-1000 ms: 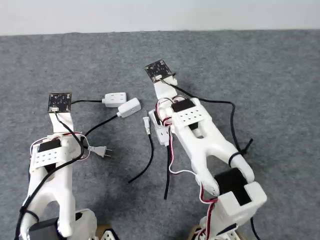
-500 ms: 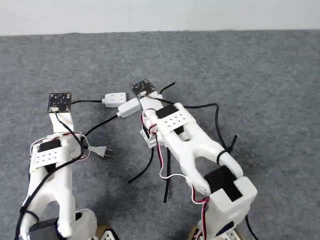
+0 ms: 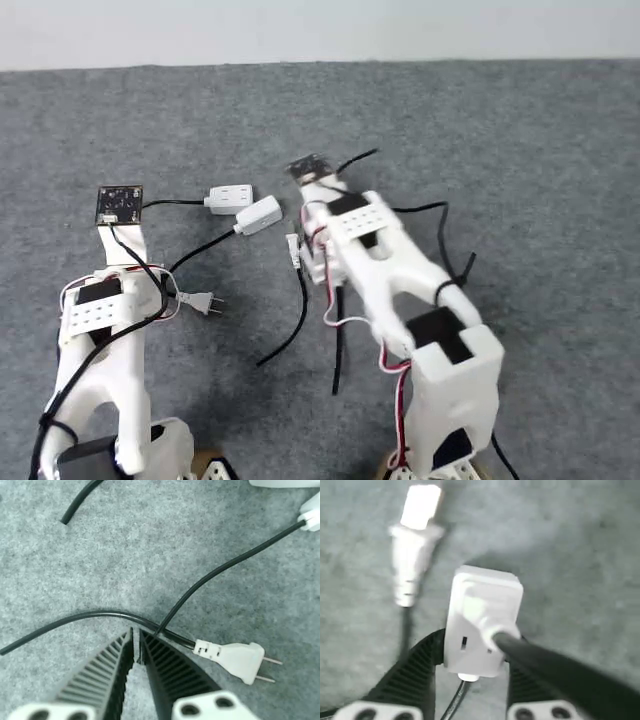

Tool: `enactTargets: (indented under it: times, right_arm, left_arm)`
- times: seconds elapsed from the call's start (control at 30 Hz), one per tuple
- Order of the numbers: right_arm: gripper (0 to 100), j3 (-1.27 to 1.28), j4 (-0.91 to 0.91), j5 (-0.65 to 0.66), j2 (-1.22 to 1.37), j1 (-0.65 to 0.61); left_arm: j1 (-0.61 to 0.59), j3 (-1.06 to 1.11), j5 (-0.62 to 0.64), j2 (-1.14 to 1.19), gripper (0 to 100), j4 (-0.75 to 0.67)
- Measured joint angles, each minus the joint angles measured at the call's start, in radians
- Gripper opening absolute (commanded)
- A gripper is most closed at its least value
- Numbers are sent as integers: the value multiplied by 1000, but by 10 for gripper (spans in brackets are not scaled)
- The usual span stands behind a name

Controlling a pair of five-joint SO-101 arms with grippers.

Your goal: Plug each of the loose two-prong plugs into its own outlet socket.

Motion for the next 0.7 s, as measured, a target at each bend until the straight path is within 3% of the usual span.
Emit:
enactTargets:
  times: [0.17, 0.33, 0.53, 0.7]
  right_arm:
    - [8, 2, 141, 2, -160, 173]
    - [8, 2, 299, 112, -339, 489]
    - [9, 2, 253, 325, -347, 937]
    - [12, 2, 147, 440, -261, 1200]
  left_arm:
    - [0, 0, 0, 0, 13, 0]
    - [0, 0, 0, 0, 13, 0]
    - [0, 0, 0, 0, 13, 0]
    - [0, 0, 0, 0, 13, 0]
